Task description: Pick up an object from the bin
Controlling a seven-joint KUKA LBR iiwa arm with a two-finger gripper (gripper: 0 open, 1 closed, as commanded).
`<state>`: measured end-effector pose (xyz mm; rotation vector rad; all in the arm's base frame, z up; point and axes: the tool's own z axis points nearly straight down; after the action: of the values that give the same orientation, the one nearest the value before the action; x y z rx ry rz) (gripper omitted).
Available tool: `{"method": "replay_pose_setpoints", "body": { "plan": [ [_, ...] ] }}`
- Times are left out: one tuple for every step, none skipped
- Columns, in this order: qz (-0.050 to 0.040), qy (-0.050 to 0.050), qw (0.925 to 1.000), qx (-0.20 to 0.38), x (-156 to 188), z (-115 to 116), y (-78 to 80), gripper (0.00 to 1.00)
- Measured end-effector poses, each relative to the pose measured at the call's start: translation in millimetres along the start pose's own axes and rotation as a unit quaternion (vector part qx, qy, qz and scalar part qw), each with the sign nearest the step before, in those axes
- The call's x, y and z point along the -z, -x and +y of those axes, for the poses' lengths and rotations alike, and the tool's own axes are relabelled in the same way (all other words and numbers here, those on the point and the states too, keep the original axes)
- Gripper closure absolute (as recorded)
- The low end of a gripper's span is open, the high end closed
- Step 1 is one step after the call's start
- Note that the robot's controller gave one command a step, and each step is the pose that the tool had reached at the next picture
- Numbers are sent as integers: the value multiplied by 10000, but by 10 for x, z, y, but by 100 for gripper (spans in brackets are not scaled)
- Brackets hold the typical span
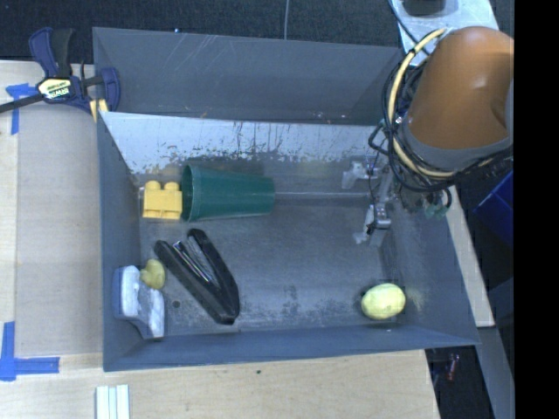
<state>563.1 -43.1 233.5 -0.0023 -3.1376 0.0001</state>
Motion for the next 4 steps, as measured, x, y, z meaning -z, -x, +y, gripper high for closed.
{"method": "replay_pose_setpoints", "body": {
  "plan": [
    [-40,-2,10000,5,40,1,15,0],
    [-50,-9,9964,845,-579,-340,-117,0],
    [-64,-19,9859,1674,-746,-752,-708,0],
    [-62,-14,9795,2012,-1075,-974,-799,0]
  ]
}}
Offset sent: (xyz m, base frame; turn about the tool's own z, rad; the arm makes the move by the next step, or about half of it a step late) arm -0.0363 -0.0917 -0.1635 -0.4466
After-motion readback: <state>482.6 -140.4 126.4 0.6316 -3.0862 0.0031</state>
